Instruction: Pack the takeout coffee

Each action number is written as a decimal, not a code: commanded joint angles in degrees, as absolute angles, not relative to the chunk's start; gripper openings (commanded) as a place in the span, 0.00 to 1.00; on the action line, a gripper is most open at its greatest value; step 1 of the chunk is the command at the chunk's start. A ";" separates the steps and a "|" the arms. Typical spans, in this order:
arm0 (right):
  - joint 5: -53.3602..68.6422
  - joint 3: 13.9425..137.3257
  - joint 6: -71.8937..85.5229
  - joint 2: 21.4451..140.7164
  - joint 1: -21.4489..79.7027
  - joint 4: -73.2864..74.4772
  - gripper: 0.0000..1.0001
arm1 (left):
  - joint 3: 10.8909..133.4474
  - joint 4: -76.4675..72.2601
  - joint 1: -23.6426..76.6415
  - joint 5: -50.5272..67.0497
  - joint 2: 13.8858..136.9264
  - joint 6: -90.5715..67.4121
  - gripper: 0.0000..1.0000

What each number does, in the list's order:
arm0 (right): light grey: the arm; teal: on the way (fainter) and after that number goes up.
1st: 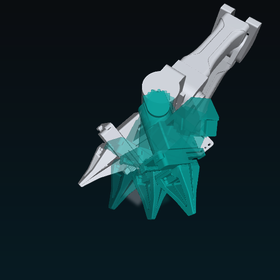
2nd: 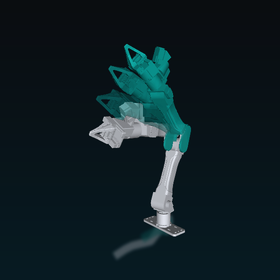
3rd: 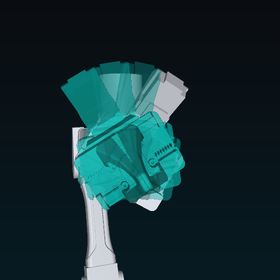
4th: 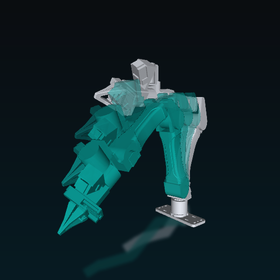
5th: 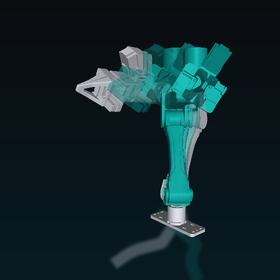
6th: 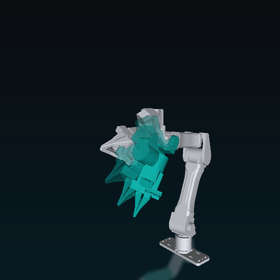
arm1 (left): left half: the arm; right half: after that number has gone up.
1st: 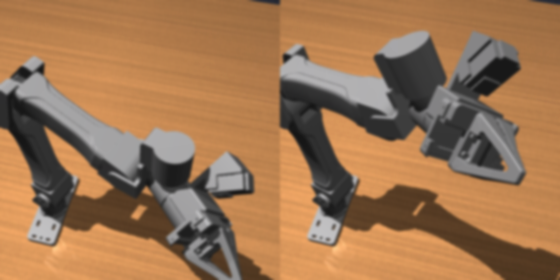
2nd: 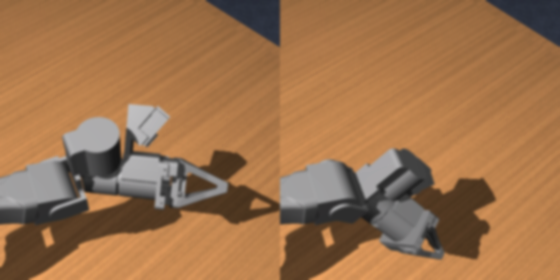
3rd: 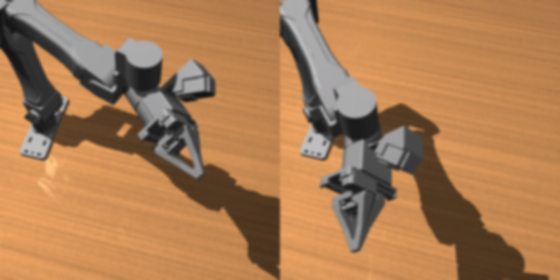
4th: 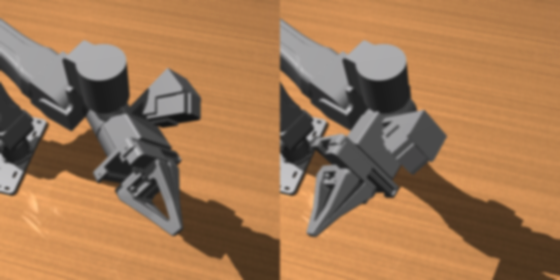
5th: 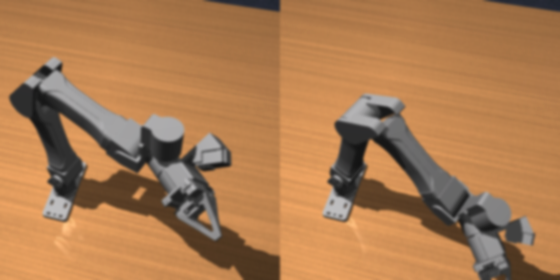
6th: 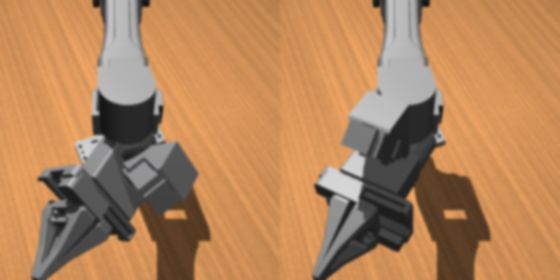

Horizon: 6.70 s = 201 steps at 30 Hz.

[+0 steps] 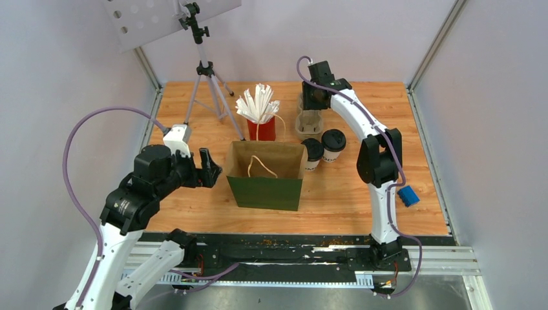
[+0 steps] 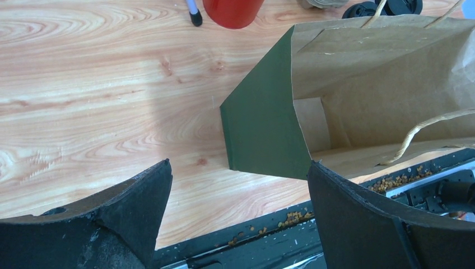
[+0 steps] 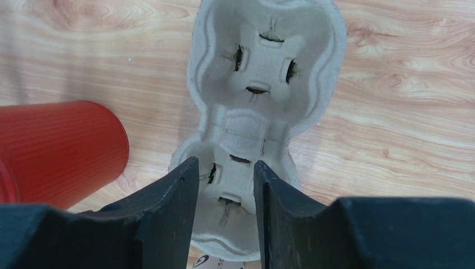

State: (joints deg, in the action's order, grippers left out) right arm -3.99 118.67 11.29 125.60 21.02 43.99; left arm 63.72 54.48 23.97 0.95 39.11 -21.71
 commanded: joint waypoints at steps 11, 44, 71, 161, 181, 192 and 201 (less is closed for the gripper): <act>-9.32 126.88 14.66 130.36 22.09 42.52 0.43 | 67.31 56.85 24.08 0.78 38.51 -20.35 0.97; -13.80 126.62 13.19 134.83 22.41 42.15 0.42 | 66.71 58.05 24.09 0.70 37.73 -21.47 0.98; -12.44 128.63 12.74 131.29 22.52 42.39 0.28 | 66.46 57.48 24.08 0.25 38.27 -20.46 0.98; 28.14 79.71 -14.20 73.46 45.53 10.78 0.29 | 69.52 52.04 24.09 7.68 53.69 -35.26 0.53; 32.45 73.02 -22.93 72.30 47.55 13.93 0.29 | 68.58 47.21 24.08 13.06 55.18 -34.46 0.15; 28.79 73.55 -25.51 72.12 47.81 23.46 0.28 | 68.47 46.07 24.10 17.49 54.60 -32.53 0.00; 24.03 74.84 -26.53 72.70 50.99 29.52 0.28 | 69.55 48.04 24.08 19.70 54.36 -34.16 0.00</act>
State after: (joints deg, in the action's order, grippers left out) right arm 26.92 72.40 -25.04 73.30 49.15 26.39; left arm 68.29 47.86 23.97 17.91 55.40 -34.13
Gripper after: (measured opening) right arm 0.349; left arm 0.007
